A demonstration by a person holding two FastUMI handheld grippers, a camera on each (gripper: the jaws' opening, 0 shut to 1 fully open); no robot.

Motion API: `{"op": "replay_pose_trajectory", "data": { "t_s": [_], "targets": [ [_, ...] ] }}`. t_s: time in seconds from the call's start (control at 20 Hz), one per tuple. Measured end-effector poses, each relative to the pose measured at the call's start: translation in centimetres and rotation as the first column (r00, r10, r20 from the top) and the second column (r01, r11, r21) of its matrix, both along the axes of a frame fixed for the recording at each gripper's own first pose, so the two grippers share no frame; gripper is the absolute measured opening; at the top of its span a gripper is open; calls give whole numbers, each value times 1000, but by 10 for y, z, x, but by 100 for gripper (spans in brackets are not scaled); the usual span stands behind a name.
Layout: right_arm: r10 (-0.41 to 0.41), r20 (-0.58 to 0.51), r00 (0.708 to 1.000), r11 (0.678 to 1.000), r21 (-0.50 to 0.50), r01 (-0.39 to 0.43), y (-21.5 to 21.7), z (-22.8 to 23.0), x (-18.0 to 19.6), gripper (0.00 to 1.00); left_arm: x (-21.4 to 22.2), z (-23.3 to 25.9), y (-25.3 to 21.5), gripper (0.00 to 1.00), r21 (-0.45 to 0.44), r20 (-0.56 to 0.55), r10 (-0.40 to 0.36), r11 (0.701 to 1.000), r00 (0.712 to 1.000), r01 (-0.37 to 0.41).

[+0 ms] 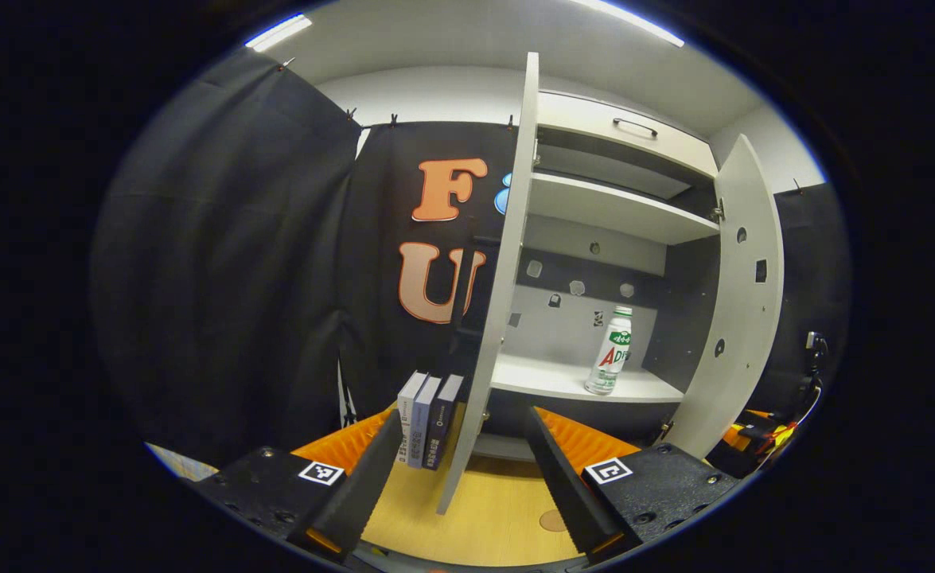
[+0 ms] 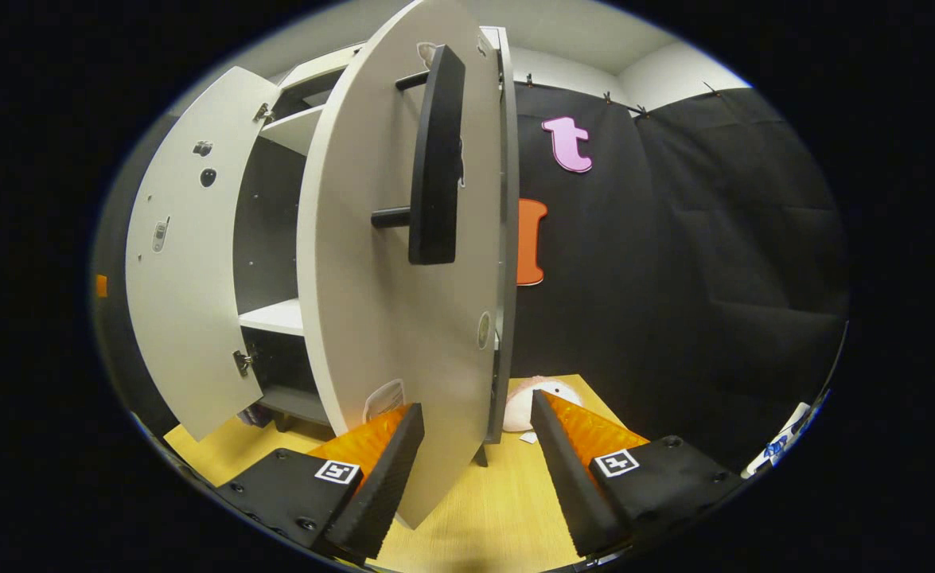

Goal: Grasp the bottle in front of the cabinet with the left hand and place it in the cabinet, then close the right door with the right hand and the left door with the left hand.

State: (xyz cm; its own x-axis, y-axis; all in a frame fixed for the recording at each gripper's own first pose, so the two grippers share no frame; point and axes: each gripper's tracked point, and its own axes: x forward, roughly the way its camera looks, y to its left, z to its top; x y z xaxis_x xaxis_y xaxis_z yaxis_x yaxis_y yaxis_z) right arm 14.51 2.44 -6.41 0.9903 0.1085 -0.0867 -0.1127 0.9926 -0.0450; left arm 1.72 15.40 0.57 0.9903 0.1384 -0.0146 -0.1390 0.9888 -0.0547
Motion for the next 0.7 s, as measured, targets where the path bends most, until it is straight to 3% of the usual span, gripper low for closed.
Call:
{"op": "replay_pose_trajectory", "data": {
  "t_s": [0.55, 0.7],
  "targets": [
    [74, -3, 997, 997, -20, -74, 55, 3, 21, 92, -7, -11, 27, 95, -7, -16, 60, 998, 998, -61],
    [93, -13, 996, 996, -4, -93, 74, 3, 23, 96, -7, -11, 31, 95, -4, -18, 86, 996, 996, -86]
  ]
}}
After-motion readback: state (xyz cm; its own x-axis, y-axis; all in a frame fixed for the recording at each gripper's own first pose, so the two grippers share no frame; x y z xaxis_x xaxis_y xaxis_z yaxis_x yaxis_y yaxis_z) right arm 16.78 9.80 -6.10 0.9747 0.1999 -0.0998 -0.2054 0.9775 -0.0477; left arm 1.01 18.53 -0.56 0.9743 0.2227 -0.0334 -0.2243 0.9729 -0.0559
